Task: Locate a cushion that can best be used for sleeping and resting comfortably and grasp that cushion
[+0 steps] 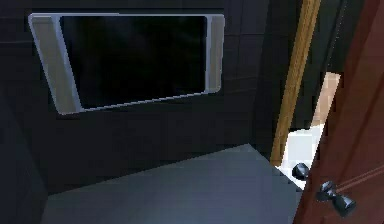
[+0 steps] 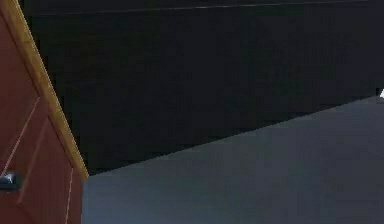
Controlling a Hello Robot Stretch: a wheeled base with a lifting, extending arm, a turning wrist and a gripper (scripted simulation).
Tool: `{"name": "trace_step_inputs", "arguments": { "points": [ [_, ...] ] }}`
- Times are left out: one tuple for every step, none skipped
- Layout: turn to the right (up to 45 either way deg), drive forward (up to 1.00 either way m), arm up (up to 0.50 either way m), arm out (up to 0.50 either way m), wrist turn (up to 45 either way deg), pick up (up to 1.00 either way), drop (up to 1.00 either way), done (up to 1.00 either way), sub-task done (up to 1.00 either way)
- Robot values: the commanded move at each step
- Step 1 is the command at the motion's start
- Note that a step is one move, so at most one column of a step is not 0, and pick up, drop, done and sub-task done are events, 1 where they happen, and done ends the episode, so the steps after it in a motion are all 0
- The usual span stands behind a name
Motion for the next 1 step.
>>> {"name": "trace_step_inputs", "arguments": {
  "points": [
    [0.0, 0.60, 0.00, 0.00, 0.0, 0.00, 0.00, 0.00, 0.00]
  ]
}}
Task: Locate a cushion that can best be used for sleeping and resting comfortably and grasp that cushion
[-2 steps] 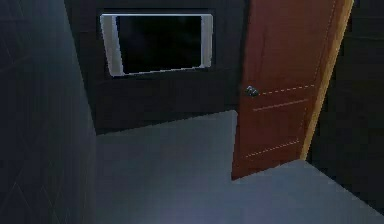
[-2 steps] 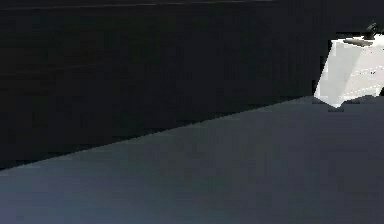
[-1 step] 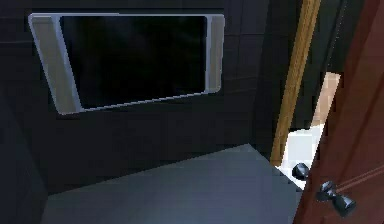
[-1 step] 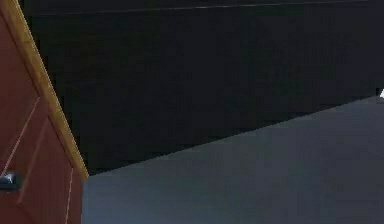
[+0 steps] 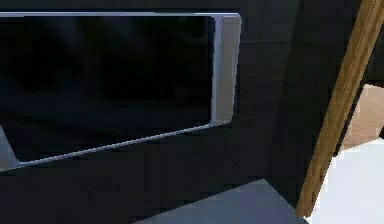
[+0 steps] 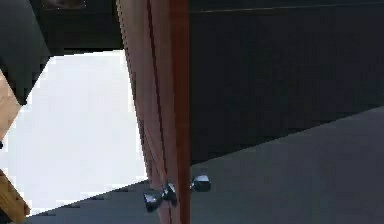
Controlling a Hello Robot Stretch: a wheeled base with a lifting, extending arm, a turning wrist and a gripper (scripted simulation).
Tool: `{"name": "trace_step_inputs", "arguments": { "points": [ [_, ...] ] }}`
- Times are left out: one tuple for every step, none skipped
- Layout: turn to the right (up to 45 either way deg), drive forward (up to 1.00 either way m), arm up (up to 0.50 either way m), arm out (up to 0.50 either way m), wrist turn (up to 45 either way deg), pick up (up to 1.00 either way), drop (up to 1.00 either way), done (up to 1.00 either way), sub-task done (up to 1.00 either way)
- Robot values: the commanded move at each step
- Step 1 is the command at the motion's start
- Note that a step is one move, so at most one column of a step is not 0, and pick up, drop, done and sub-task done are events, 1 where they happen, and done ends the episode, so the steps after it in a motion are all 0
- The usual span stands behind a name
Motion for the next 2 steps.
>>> {"name": "trace_step_inputs", "arguments": {
  "points": [
    [-24.0, 0.00, 0.00, 0.00, 0.0, 0.00, 0.00, 0.00, 0.00],
    [0.0, 0.15, 0.00, 0.00, 0.0, 0.00, 0.00, 0.00, 0.00]
  ]
}}
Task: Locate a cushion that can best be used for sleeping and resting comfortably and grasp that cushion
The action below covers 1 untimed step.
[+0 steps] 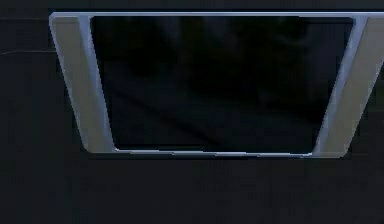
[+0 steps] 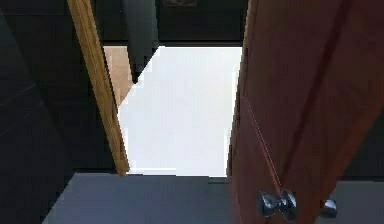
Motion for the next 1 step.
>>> {"name": "trace_step_inputs", "arguments": {
  "points": [
    [45.0, 0.00, 0.00, 0.00, 0.0, 0.00, 0.00, 0.00, 0.00]
  ]
}}
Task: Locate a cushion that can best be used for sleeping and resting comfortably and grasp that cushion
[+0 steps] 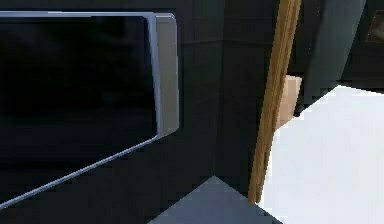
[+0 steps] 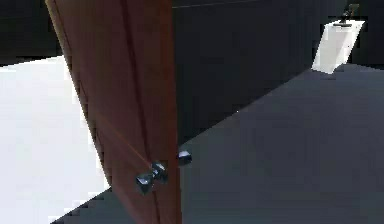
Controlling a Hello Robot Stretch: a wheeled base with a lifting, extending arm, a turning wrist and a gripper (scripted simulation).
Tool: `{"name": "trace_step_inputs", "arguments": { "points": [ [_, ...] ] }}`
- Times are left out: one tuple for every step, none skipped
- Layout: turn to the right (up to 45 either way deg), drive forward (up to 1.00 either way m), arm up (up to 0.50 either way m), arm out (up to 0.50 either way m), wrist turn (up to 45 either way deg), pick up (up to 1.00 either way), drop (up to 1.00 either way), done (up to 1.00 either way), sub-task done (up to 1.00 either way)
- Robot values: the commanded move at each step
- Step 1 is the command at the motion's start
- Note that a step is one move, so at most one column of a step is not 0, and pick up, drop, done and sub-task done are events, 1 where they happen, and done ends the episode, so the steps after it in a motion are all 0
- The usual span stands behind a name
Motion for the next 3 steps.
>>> {"name": "trace_step_inputs", "arguments": {
  "points": [
    [30.0, 0.00, 0.00, 0.00, 0.0, 0.00, 0.00, 0.00, 0.00],
    [0.0, 0.55, 0.00, 0.00, 0.0, 0.00, 0.00, 0.00, 0.00],
    [12.0, 0.00, 0.00, 0.00, 0.0, 0.00, 0.00, 0.00, 0.00]
  ]
}}
